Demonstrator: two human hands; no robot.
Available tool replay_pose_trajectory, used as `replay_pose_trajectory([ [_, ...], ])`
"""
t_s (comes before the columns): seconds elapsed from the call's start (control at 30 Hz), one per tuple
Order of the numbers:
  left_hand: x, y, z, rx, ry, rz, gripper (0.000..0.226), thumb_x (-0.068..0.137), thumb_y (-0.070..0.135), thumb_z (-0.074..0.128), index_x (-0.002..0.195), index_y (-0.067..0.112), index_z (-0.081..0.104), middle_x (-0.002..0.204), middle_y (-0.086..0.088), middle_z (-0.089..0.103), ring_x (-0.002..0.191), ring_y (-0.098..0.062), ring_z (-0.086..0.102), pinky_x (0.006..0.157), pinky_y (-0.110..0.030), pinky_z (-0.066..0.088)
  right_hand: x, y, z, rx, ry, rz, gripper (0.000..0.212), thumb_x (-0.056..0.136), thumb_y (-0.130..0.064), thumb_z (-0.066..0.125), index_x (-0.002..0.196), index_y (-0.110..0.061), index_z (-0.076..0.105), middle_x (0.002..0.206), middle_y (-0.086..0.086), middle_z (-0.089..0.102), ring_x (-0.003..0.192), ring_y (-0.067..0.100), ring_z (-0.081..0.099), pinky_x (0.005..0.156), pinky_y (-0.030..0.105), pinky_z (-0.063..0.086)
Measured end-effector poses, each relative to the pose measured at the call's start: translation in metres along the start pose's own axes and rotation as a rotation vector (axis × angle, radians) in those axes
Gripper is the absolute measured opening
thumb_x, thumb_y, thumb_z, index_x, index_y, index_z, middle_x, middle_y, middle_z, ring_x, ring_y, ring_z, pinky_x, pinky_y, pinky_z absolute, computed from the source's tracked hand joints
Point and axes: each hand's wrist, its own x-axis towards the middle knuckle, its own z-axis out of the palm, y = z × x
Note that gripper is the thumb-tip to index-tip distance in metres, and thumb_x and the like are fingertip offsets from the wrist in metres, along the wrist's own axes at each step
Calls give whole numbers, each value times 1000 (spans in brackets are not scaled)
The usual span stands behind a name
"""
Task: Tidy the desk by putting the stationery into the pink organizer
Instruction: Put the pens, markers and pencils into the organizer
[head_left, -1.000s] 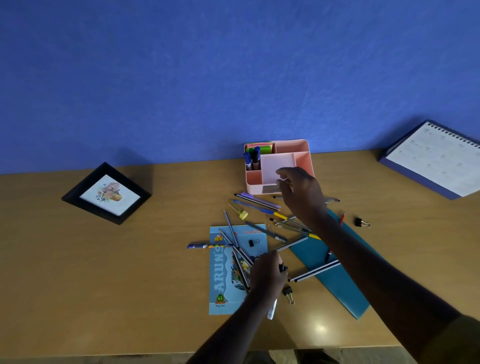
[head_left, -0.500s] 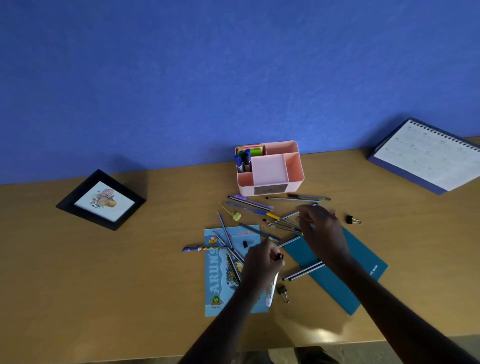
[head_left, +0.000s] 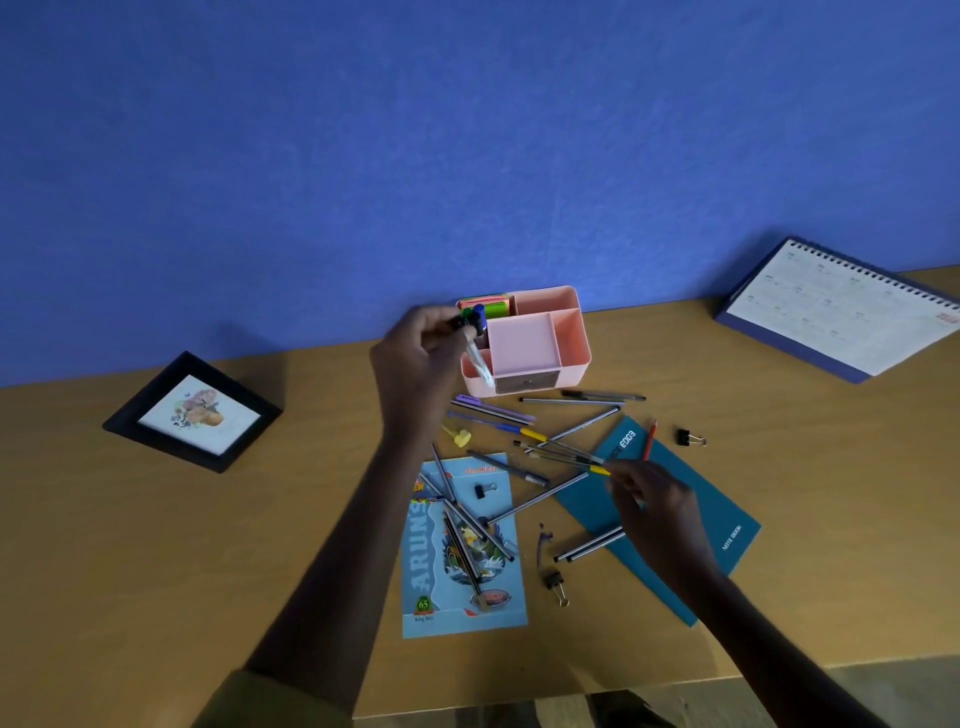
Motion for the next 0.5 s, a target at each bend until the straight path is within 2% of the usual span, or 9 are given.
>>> replay_pose_trajectory([
  [0.13, 27, 2, 2, 24, 74, 101, 18, 89, 13, 83, 106, 9, 80, 97, 6, 80, 88, -1, 75, 78, -13, 57, -1, -1, -3, -1, 13, 25, 20, 95, -1, 75, 113, -10, 74, 99, -1, 73, 88, 9, 71, 68, 38, 63],
  [0.33, 42, -28, 21, 128, 34, 160, 17, 91, 14, 81, 107, 10, 79, 100, 3, 80, 91, -8, 76, 80, -35, 65, -4, 3, -6, 7, 17, 26, 20, 96, -4, 73, 114, -11, 74, 103, -3, 72, 91, 7, 70, 70, 36, 62],
  [0.5, 40, -49, 32, 218, 19, 183, 18, 92, 17, 82, 108, 11, 79, 102, 1, 80, 91, -7, 74, 76, -36, 65, -9, 4, -9, -20, 19, 28, 20, 96, -3, 73, 114, -11, 73, 101, -2, 72, 89, 6, 69, 68, 34, 62],
])
